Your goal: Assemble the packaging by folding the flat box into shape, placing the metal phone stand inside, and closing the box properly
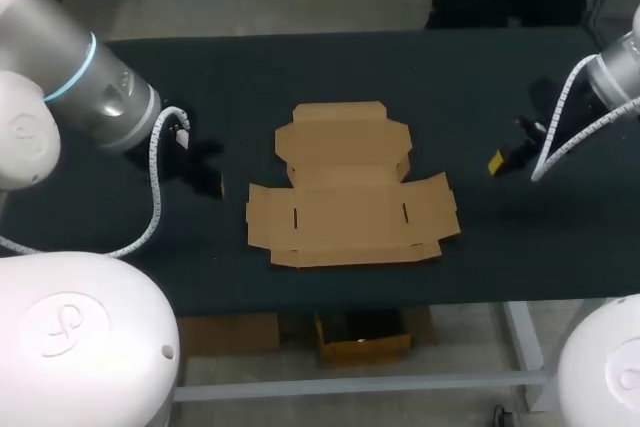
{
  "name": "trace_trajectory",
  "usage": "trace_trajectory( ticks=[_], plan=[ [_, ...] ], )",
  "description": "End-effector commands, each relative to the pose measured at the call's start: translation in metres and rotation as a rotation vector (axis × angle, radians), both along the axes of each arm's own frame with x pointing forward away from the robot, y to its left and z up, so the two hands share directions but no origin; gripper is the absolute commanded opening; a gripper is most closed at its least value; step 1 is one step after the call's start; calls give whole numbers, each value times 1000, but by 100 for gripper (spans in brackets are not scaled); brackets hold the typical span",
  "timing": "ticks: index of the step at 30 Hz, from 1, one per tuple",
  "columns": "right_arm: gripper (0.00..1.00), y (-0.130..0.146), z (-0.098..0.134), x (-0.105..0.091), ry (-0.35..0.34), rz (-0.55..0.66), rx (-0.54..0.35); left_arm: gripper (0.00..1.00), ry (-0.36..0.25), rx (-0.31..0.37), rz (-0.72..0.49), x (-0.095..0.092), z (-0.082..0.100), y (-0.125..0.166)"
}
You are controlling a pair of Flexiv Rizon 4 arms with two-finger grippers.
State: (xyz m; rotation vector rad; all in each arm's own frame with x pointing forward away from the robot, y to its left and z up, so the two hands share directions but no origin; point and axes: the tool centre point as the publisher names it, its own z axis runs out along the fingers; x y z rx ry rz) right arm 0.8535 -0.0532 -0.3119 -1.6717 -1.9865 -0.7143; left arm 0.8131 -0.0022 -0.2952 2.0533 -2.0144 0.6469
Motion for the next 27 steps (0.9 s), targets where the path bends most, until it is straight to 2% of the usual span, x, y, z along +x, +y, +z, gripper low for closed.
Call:
trace_trajectory(
  ticks=[1, 27],
  plan=[
    [0, -3, 1, -7, 1, -10, -1, 0, -7, -2, 13, -9, 2, 5],
    [0, -4, 1, -10, 11, -24, -14, 0, -7, 3, 27, -11, 1, 6]
  ],
)
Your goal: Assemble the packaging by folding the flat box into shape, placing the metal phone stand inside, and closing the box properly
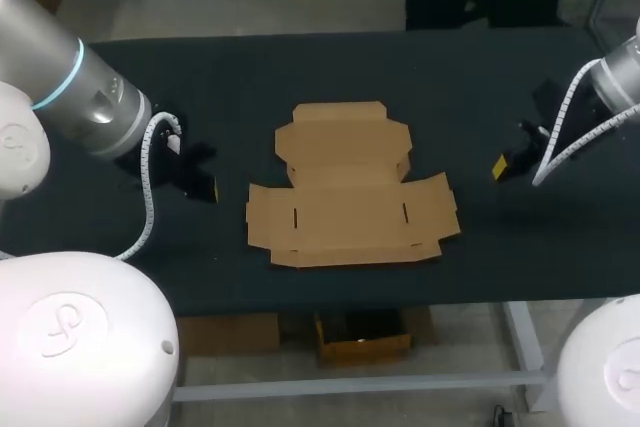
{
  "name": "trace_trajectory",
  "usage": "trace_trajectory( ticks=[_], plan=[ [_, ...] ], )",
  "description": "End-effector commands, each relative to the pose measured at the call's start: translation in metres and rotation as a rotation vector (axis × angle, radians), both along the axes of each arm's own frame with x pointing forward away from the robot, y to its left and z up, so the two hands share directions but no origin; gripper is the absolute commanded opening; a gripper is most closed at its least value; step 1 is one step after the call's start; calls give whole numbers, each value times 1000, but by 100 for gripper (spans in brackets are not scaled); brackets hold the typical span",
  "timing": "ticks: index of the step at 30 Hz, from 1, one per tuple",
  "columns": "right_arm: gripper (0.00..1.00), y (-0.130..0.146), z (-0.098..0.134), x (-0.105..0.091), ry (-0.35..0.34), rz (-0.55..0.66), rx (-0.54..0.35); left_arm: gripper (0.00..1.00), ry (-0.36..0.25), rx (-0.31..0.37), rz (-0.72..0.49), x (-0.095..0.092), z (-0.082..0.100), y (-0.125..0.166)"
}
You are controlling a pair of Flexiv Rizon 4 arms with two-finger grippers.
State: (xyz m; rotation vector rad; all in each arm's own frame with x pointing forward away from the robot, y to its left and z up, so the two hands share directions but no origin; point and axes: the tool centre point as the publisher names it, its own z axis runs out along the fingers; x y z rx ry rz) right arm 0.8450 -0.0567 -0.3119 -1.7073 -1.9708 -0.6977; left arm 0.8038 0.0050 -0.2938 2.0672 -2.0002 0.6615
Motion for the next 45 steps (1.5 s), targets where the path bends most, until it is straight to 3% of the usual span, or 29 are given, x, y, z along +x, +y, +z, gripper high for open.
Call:
trace_trajectory(
  ticks=[1, 11, 21, 29, 45],
  plan=[
    [0, 0, 0, -2, 5, -2, -1, 0, 1, 14, 23, -4, -1, -1],
    [0, -1, -4, -39, 40, -21, -18, 0, -17, 47, 84, -50, 3, -1],
    [0, -6, -16, -81, 47, -59, 27, 0, -8, -15, 81, -88, -11, -1],
    [0, 3, -31, -96, 79, -73, 37, 0, 22, -32, 20, -88, -28, -12],
    [0, 28, -66, -94, 139, -97, 67, 0, 75, -47, -36, -73, -56, -23]
  ],
)
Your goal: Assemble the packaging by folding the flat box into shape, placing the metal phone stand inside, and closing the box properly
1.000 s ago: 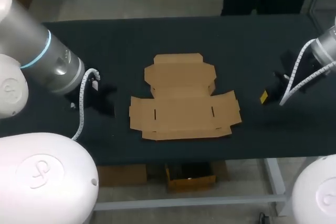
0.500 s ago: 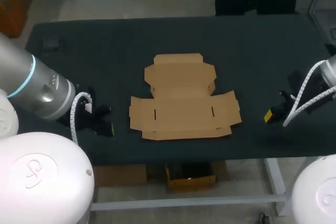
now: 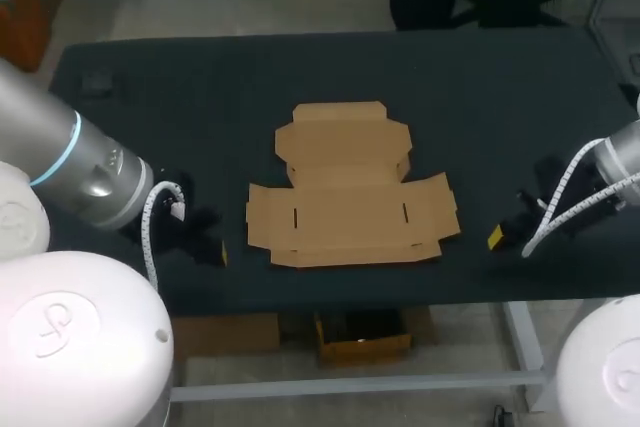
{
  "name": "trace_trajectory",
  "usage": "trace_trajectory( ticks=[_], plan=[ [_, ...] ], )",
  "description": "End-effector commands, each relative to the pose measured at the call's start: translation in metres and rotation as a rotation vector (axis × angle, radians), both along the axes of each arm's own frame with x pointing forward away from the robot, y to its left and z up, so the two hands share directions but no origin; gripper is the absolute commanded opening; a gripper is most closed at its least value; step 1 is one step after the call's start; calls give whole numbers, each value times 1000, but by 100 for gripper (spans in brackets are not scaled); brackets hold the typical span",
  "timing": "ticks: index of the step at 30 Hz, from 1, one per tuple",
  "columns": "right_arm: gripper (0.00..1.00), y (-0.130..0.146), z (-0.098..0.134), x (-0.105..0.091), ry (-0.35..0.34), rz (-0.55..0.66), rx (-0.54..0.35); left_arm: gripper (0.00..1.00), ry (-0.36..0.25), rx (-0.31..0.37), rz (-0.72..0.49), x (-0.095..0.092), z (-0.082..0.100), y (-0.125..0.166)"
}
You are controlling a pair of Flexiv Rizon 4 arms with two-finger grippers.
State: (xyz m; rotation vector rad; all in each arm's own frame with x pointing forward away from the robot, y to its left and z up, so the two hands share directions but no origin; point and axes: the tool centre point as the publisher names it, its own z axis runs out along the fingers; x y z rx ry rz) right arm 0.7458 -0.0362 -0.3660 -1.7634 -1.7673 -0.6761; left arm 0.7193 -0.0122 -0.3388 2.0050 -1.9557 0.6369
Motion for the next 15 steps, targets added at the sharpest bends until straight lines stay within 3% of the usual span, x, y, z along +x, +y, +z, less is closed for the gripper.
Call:
trace_trajectory(
  ticks=[1, 6, 15],
  plan=[
    [0, 10, -13, 5, 20, 0, -15, 0, 23, 5, -14, 13, -12, -7],
    [0, 20, -22, 3, 34, -4, -22, 0, 39, 6, -24, 17, -20, -11],
    [0, 25, -31, 0, -3, -66, -12, 0, 58, -17, -18, 20, -26, -16]
  ],
)
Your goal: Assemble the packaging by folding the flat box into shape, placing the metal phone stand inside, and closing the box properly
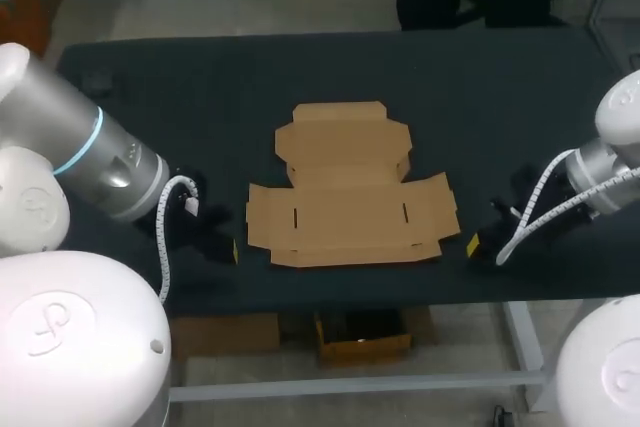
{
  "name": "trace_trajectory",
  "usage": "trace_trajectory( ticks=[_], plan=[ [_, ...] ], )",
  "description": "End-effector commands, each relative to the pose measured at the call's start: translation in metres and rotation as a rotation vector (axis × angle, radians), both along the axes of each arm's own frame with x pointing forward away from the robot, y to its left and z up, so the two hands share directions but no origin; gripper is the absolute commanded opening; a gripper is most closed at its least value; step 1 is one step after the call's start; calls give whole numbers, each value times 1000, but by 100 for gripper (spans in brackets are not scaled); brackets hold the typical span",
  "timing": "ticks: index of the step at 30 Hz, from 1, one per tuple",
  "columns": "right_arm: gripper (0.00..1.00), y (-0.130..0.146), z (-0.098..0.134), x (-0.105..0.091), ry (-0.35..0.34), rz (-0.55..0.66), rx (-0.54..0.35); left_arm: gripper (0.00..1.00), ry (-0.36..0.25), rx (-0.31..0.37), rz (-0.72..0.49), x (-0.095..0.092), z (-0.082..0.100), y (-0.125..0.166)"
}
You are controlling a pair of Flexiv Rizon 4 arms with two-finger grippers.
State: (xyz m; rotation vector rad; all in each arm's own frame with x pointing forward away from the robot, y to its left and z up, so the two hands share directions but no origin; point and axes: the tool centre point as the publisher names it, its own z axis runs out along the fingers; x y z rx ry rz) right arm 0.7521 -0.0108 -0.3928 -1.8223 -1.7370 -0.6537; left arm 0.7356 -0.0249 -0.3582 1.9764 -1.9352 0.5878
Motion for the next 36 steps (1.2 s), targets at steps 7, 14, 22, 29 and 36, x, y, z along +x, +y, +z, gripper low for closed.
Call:
trace_trajectory(
  ticks=[7, 14, 22, 29, 36],
  plan=[
    [0, -1, -7, -9, -44, -71, -17, 0, 17, -9, 3, 4, -7, -3],
    [0, -1, -7, -9, -44, -71, -17, 0, 17, -9, 3, 4, -7, -3],
    [0, 13, -12, -2, -41, -32, -10, 0, 49, -5, 17, 2, -25, -10],
    [0, 15, -14, -2, -44, -24, -8, 0, 60, -25, 29, 2, -31, -16],
    [0, 17, -19, -3, -51, -32, -8, 0, 63, -36, 21, 4, -36, -24]
  ],
)
